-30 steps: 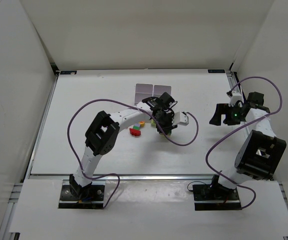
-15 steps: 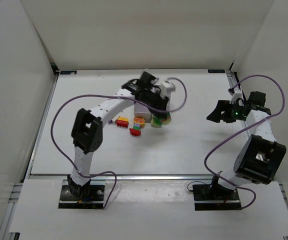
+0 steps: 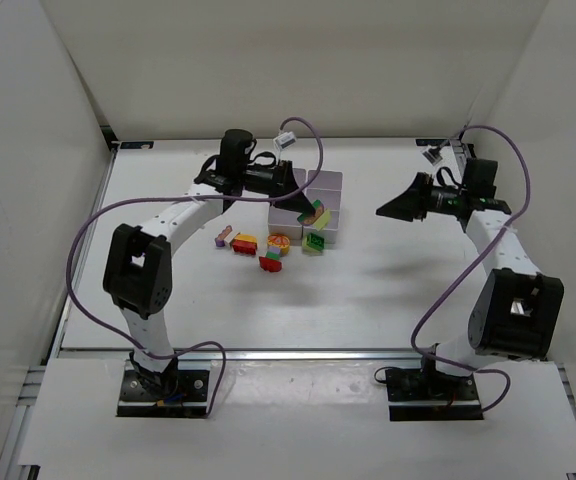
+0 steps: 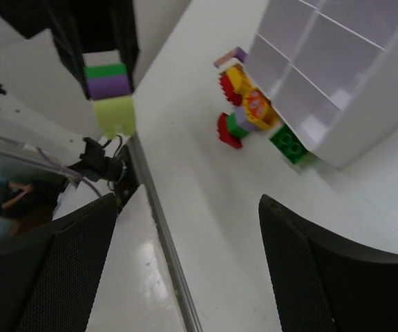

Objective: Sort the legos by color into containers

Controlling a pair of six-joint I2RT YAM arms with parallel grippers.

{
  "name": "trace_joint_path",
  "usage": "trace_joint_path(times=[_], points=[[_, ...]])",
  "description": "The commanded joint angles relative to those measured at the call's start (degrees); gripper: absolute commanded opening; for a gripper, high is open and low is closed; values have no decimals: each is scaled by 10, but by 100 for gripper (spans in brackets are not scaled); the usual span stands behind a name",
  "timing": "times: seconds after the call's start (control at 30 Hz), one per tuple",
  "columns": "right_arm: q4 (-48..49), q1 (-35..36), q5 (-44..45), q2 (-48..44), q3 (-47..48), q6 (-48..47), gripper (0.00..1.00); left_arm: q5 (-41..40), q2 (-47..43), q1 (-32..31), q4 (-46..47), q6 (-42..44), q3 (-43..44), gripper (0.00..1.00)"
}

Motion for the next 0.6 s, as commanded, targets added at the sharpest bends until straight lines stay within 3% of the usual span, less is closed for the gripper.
trace_joint_path(times=[0.0, 0.17, 0.57], points=[[71, 43, -68, 9, 60, 69, 85, 74, -20, -2, 130, -90, -15, 10], [55, 107, -78, 12, 102, 65, 80, 70, -15, 18, 156, -105, -24, 10], [66, 153, -76, 30, 119, 76, 81, 81, 19, 30, 162, -109, 21, 10]])
